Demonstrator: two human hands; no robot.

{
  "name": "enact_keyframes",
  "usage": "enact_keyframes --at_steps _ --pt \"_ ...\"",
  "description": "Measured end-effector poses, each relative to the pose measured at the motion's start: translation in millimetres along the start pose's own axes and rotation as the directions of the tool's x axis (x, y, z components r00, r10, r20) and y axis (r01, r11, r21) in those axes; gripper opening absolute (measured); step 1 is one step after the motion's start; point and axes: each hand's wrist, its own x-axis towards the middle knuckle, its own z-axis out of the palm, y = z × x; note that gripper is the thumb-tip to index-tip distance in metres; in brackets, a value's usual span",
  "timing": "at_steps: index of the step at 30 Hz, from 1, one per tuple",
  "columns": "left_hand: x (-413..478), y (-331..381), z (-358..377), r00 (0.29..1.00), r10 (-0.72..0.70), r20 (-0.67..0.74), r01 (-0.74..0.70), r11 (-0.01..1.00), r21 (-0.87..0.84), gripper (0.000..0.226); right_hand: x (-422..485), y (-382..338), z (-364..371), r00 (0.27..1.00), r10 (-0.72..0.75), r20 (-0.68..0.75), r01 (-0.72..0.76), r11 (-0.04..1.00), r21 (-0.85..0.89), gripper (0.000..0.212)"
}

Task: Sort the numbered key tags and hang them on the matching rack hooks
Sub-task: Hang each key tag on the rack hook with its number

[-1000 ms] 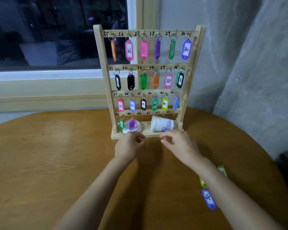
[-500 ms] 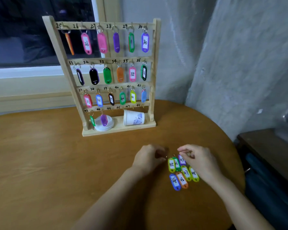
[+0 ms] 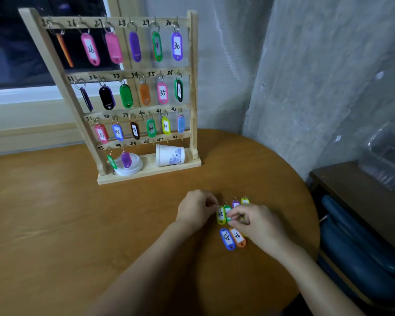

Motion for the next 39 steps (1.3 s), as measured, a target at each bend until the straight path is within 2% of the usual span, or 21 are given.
enact_keyframes --at_steps 3,9,14,18,23,26,32,36,39 --pt "0 -2 -2 1.0 0.007 -0.001 -0.007 1.0 -0.003 0.007 -3 -4 -3 0.995 -0.021 0.097 0.03 0.995 -0.092 0.019" --pt "-4 -7 -8 1.0 0.011 -0.008 -0.011 1.0 0.0 0.009 -3 -6 0 0.985 -0.053 0.162 0.085 0.976 -0.2 0.023" --pt "-7 -11 -13 1.0 0.0 -0.019 0.0 1.0 -0.013 0.01 -2 -9 4 0.991 -0.069 0.113 0.09 0.977 -0.193 0.01" --pt "-10 -16 -19 0.999 -0.015 -0.032 0.014 1.0 -0.025 0.012 2 -13 6 0.995 -0.062 0.081 0.075 0.981 -0.177 0.007" --pt "-14 -24 -26 0.999 -0.019 -0.044 0.018 0.999 -0.032 0.011 4 -18 7 0.983 -0.082 0.165 0.106 0.984 -0.144 0.019" --pt "-16 -28 -30 0.999 -0.023 -0.045 0.021 0.999 -0.044 0.011 3 -21 10 0.981 -0.105 0.16 0.131 0.978 -0.16 0.026" --pt "-21 -33 -34 0.998 -0.026 -0.058 0.023 0.999 -0.049 0.011 6 -27 21 0.988 -0.112 0.106 0.134 0.964 -0.232 0.014" --pt "-22 -35 -38 0.998 -0.03 -0.054 0.027 0.998 -0.062 0.009 10 -32 21 0.995 -0.081 0.052 0.09 0.979 -0.186 0.011" --pt "-21 -38 -48 0.996 -0.046 -0.08 0.038 0.995 -0.093 0.008 18 -38 16 0.995 -0.093 0.042 0.096 0.992 -0.082 0.011"
